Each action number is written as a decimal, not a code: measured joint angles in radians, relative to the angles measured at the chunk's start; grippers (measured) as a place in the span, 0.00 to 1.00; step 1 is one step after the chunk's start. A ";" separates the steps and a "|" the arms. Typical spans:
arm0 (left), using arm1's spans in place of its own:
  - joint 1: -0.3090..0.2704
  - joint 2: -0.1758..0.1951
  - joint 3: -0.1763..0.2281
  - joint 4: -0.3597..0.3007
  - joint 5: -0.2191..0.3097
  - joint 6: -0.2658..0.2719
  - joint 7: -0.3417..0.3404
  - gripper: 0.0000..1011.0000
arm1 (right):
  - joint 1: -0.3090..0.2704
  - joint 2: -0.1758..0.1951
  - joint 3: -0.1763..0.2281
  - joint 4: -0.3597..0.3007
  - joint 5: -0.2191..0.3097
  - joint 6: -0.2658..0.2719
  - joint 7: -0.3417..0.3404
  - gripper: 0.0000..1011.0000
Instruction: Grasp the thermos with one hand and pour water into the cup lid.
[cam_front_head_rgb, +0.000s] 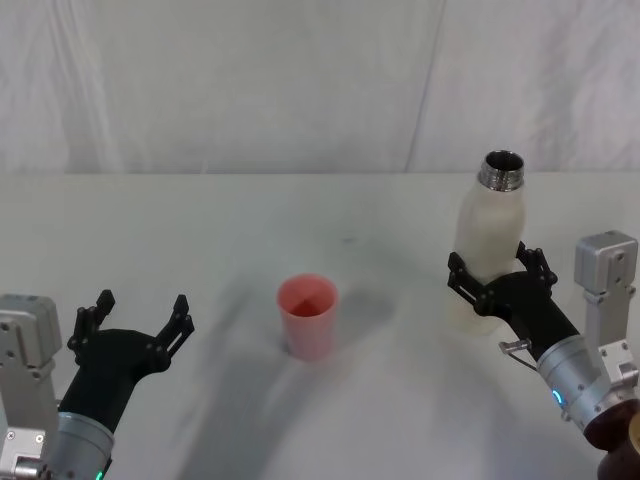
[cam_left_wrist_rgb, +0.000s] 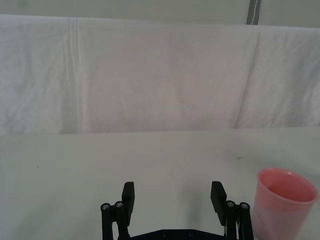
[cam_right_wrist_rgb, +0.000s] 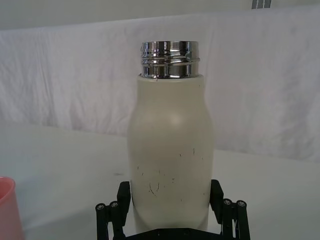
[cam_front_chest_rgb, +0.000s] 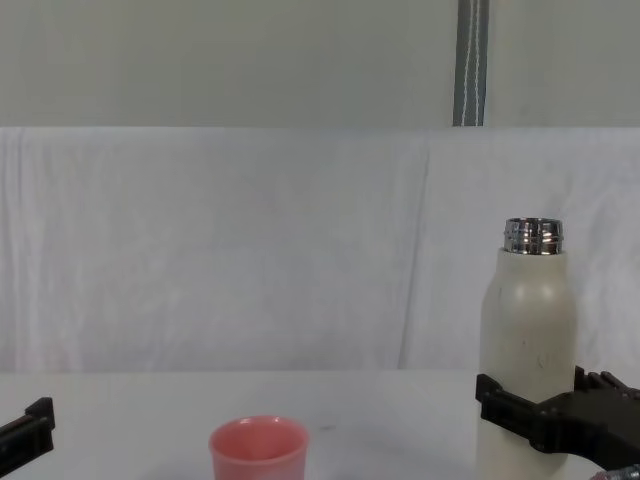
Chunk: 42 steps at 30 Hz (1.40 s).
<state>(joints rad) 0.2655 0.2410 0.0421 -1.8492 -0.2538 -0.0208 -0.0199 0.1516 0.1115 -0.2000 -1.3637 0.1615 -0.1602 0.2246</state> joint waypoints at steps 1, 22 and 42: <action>0.000 0.000 0.000 0.000 0.000 0.000 0.000 0.99 | 0.004 0.000 -0.001 0.004 0.000 0.000 0.001 0.99; 0.000 0.000 0.000 0.000 0.000 0.000 0.000 0.99 | 0.025 0.001 -0.008 0.027 -0.001 -0.002 0.004 0.98; 0.000 0.000 0.000 0.000 0.000 0.000 0.000 0.99 | 0.017 0.057 -0.050 -0.065 -0.110 0.039 -0.009 0.94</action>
<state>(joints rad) 0.2655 0.2409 0.0421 -1.8492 -0.2538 -0.0208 -0.0199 0.1683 0.1682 -0.2500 -1.4290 0.0516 -0.1210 0.2154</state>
